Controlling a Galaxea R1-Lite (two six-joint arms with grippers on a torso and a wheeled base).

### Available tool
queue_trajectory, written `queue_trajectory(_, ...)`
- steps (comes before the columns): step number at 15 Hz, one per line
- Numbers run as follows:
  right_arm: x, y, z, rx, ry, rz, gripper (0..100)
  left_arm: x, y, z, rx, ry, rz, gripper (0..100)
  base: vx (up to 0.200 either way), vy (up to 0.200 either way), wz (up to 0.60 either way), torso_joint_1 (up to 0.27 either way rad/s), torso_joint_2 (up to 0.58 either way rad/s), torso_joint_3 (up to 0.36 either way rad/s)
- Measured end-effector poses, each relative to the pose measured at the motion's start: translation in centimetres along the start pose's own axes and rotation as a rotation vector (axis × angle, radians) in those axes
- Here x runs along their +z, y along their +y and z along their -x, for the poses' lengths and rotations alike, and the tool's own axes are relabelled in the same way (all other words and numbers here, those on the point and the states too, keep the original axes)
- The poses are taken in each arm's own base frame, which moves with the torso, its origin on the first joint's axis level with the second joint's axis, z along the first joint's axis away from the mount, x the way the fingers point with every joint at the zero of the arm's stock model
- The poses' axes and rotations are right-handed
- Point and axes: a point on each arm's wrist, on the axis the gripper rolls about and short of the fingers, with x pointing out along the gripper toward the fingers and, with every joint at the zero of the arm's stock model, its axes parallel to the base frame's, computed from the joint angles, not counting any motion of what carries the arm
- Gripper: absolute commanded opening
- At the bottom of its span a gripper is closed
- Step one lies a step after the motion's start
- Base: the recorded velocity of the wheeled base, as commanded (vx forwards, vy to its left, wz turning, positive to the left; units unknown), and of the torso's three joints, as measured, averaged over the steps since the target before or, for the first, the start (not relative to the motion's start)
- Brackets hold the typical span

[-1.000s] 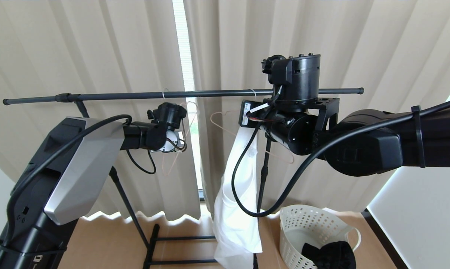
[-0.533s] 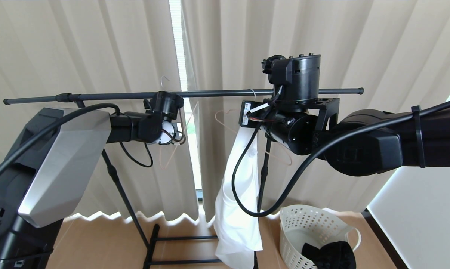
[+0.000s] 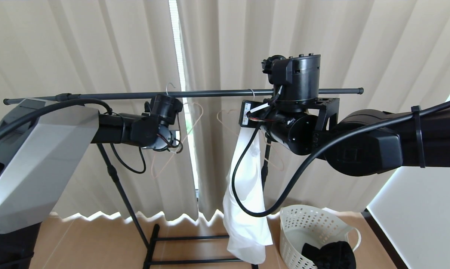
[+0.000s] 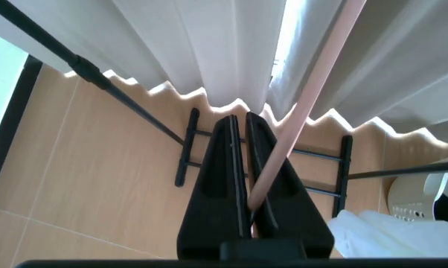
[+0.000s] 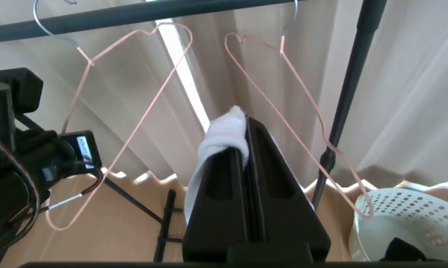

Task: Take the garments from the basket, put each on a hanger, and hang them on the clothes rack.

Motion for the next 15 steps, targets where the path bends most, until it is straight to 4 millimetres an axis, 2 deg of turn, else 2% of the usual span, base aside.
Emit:
queue_trajectory(3, 0.0, 0.0, 0.0, 0.000, 0.000, 0.000, 0, -0.5, -0.2, 2.0, -0.020, 0.009, -0.024, 0, 0.000, 0.000, 0.00, 0.000, 0.00, 0.000)
queue_trajectory(8, 0.1, 0.0, 0.0, 0.001, -0.002, -0.002, 0, -2.0, 0.1, 6.6, -0.062, 0.022, -0.069, 0, 0.000, 0.000, 0.00, 0.000, 0.00, 0.000)
queue_trajectory(13, -0.1, -0.2, 0.2, -0.021, -0.003, 0.001, 0, -4.3, 2.5, 10.7, -0.091, 0.003, -0.077, 0, 0.000, 0.000, 0.00, 0.000, 0.00, 0.000)
queue_trajectory(15, -0.2, -0.8, 1.0, -0.062, -0.002, 0.012, 0, -6.3, 3.8, 12.1, -0.101, -0.001, -0.095, 0, 0.000, 0.000, 0.00, 0.000, 0.00, 0.000)
